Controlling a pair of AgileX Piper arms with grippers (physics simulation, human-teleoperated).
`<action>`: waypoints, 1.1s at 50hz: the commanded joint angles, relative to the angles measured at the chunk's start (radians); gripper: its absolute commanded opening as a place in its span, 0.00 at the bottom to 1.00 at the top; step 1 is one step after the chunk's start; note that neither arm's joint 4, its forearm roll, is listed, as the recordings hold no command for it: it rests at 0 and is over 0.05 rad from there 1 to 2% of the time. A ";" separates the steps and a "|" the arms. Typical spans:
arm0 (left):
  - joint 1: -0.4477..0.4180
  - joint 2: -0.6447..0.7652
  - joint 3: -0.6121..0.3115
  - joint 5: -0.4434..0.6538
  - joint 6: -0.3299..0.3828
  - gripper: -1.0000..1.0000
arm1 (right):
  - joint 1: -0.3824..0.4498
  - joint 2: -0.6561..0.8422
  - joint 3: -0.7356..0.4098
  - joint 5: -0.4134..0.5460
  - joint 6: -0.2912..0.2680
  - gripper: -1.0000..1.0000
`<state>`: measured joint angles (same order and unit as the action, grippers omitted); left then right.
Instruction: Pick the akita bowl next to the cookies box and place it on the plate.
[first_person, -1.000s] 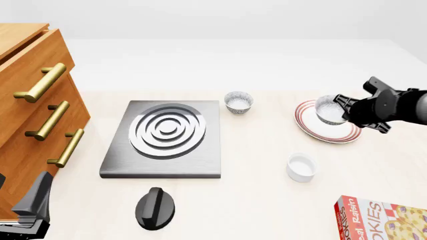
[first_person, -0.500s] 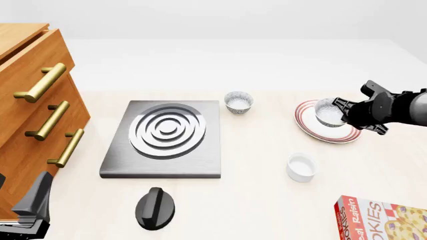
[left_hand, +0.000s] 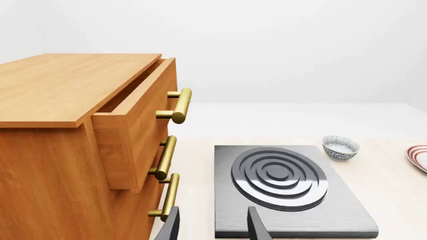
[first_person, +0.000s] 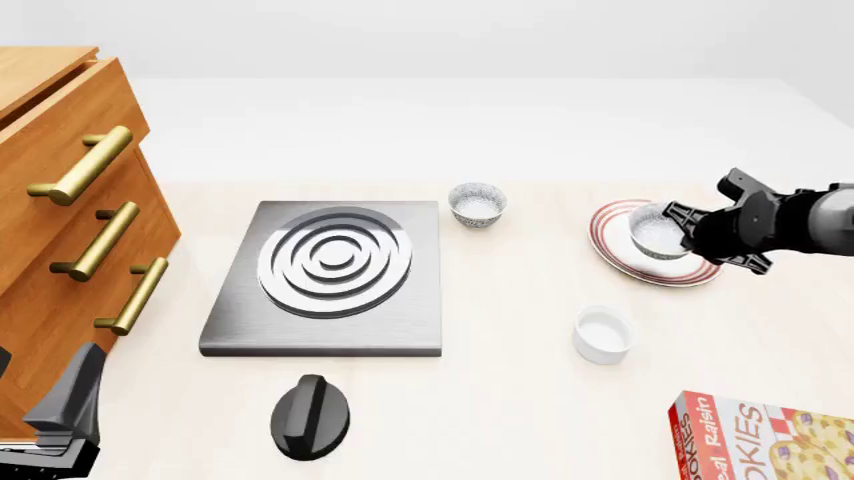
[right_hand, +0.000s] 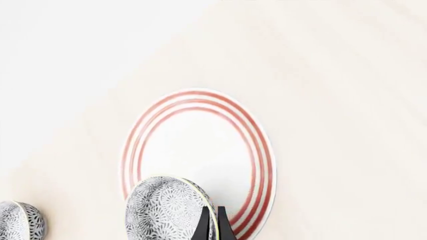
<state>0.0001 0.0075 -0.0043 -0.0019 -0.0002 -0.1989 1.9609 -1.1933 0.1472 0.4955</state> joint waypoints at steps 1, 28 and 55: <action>0.000 0.000 0.000 0.000 0.000 1.00 | -0.011 0.026 -0.029 -0.005 -0.011 0.00; 0.000 0.000 0.000 0.000 0.000 1.00 | -0.016 0.100 -0.092 -0.010 -0.015 0.00; 0.000 0.000 0.000 0.000 0.000 1.00 | -0.015 0.141 -0.123 -0.040 -0.006 1.00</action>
<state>0.0000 0.0075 -0.0043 -0.0019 -0.0001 -0.2138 2.0947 -1.3065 0.1181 0.4869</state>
